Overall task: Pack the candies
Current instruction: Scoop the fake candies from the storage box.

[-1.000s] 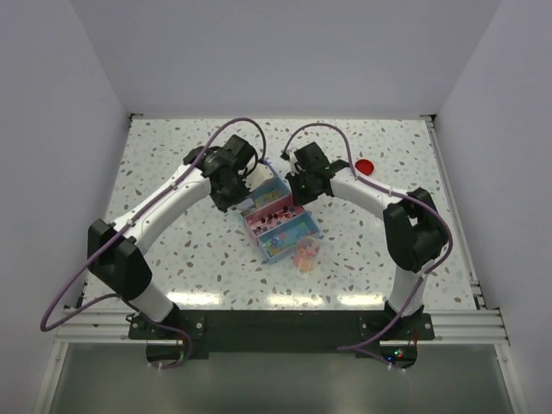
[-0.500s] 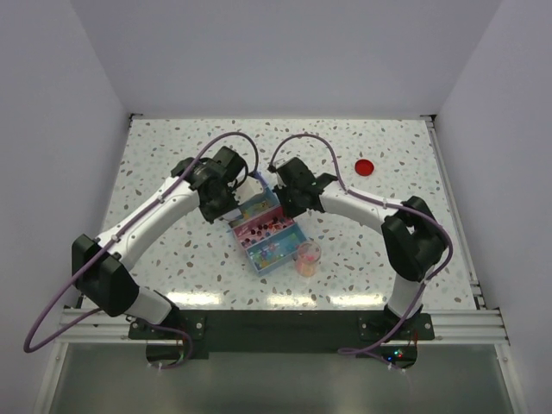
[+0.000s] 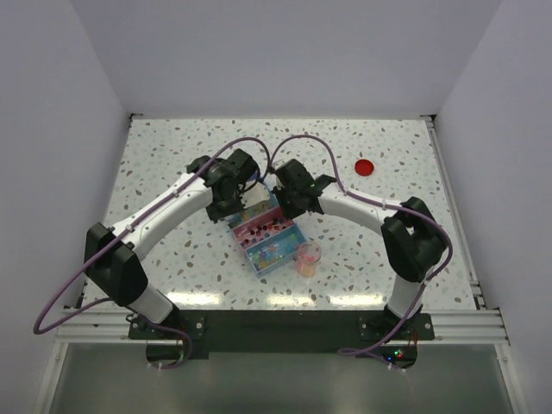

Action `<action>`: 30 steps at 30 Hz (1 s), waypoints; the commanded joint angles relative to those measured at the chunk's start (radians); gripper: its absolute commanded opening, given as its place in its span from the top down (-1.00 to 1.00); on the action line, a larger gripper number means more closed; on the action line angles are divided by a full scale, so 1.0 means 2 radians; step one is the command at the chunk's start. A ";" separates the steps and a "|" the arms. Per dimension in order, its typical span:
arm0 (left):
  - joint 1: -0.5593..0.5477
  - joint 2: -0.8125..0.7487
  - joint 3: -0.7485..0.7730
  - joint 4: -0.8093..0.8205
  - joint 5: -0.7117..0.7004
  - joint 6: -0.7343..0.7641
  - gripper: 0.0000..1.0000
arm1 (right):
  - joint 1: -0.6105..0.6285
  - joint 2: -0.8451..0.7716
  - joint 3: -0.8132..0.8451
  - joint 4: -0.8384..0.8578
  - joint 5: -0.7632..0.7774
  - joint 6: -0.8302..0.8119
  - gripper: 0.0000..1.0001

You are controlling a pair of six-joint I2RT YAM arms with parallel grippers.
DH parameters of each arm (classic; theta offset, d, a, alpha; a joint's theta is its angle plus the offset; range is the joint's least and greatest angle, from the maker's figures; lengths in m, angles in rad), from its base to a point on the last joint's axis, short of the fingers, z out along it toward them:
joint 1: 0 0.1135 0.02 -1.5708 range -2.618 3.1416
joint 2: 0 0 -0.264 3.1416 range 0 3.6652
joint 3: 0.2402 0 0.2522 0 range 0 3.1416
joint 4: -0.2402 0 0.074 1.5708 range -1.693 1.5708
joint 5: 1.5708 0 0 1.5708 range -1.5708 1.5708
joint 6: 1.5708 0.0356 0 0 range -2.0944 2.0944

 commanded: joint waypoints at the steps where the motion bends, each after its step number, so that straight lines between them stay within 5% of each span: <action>1: -0.008 0.017 0.034 -0.018 -0.023 0.008 1.00 | 0.003 -0.027 -0.003 0.025 0.000 -0.004 1.00; 30: -0.018 0.147 0.067 0.014 0.086 -0.052 1.00 | -0.011 -0.023 -0.033 0.080 -0.115 0.016 1.00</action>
